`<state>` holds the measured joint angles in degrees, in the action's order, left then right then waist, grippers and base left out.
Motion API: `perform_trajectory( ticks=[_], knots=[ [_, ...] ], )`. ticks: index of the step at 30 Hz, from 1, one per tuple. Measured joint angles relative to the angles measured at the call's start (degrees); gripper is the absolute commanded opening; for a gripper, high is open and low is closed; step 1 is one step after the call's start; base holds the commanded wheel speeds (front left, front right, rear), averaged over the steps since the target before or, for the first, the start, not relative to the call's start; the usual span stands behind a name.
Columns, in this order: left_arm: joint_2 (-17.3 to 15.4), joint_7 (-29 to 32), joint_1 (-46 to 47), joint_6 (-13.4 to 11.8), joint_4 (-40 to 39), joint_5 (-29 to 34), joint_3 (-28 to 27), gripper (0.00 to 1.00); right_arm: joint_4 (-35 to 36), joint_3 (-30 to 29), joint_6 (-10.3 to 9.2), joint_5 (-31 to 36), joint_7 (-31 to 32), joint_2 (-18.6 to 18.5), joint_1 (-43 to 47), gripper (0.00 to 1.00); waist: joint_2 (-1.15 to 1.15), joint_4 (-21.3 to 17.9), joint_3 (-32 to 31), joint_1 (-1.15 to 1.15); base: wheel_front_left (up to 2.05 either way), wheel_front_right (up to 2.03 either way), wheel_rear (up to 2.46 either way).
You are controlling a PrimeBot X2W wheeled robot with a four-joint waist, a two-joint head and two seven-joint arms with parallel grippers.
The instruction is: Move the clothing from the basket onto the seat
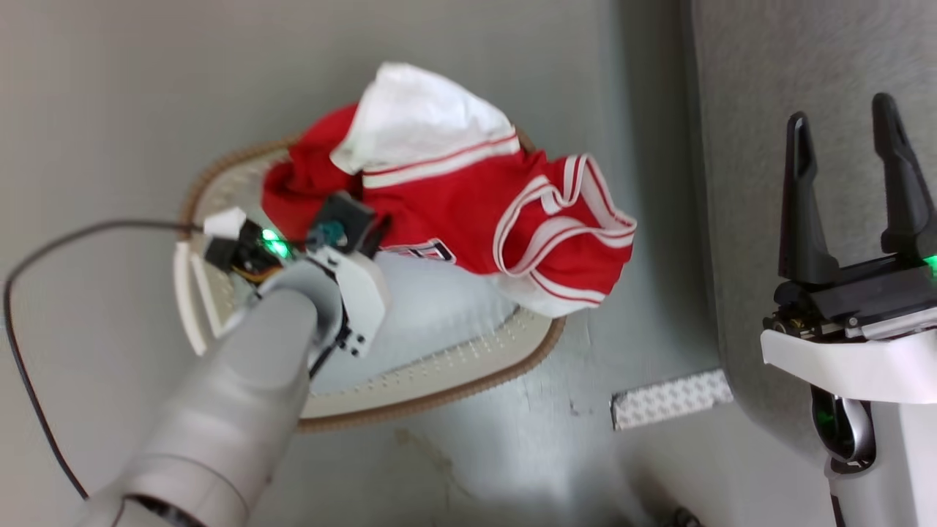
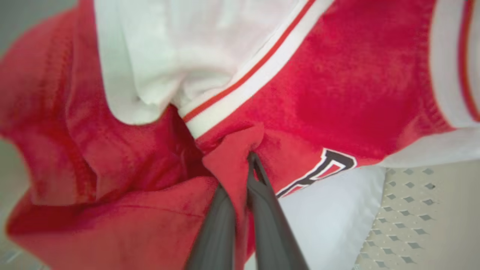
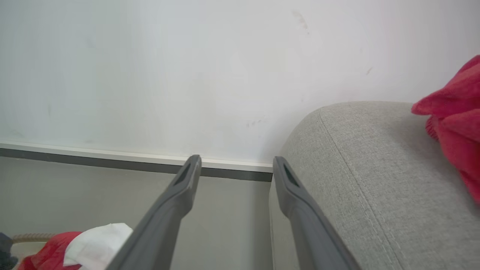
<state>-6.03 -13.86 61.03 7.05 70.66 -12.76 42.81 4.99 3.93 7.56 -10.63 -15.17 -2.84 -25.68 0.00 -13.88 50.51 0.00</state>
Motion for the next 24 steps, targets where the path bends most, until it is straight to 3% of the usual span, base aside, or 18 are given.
perform_trajectory(
  ticks=[12,24],
  knots=[
    [0.7,-1.2,-11.5,0.5,-10.7,-9.1,-2.6,0.00,-7.5,-0.5,0.00,0.5,0.0,0.0,5.9,1.00,0.00,2.6,-17.5,-0.01,0.00,0.00,0.00],
    [-2.6,-0.6,-23.2,-0.6,-26.2,-14.2,-4.5,0.00,-13.5,-1.0,0.00,2.1,0.0,0.0,14.7,1.00,0.00,5.6,-37.7,-0.03,0.00,0.00,0.00]
  ],
)
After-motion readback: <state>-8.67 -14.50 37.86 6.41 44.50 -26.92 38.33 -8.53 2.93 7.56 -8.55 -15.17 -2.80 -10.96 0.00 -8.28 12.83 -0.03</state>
